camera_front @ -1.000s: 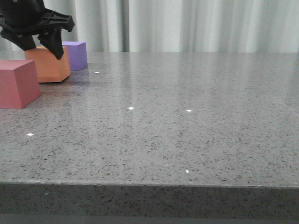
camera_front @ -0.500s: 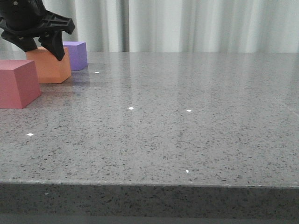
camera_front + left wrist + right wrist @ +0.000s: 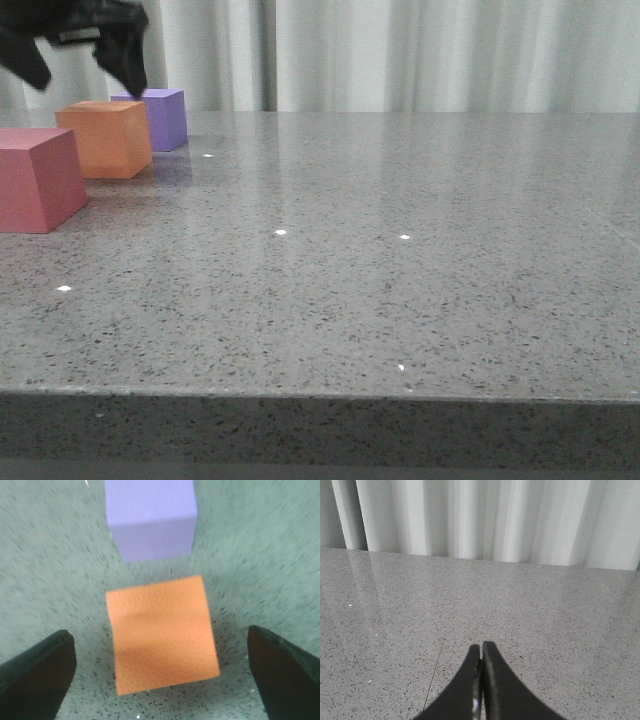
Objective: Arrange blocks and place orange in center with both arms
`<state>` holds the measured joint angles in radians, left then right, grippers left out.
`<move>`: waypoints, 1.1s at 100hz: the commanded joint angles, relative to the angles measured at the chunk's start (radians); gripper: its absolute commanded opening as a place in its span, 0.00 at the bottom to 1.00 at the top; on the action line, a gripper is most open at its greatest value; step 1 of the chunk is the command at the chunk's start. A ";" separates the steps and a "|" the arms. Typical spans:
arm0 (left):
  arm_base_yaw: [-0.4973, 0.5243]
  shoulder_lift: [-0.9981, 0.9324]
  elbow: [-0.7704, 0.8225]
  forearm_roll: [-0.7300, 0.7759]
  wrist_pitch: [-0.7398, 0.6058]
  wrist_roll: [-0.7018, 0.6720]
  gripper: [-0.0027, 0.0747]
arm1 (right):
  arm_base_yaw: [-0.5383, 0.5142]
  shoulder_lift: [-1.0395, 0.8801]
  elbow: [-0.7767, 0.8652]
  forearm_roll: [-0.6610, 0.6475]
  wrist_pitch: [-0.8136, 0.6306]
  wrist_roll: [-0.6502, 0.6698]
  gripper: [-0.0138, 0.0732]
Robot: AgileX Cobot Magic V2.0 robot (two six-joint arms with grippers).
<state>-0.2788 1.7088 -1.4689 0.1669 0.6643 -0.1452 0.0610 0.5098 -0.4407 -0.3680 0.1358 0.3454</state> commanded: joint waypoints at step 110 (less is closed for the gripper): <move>0.260 -1.383 1.032 -0.107 -0.426 -0.002 0.75 | -0.008 -0.002 -0.027 -0.019 -0.076 -0.008 0.08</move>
<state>-0.0198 0.3974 -0.4467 0.0669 0.3065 -0.1452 0.0610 0.5098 -0.4407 -0.3680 0.1358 0.3454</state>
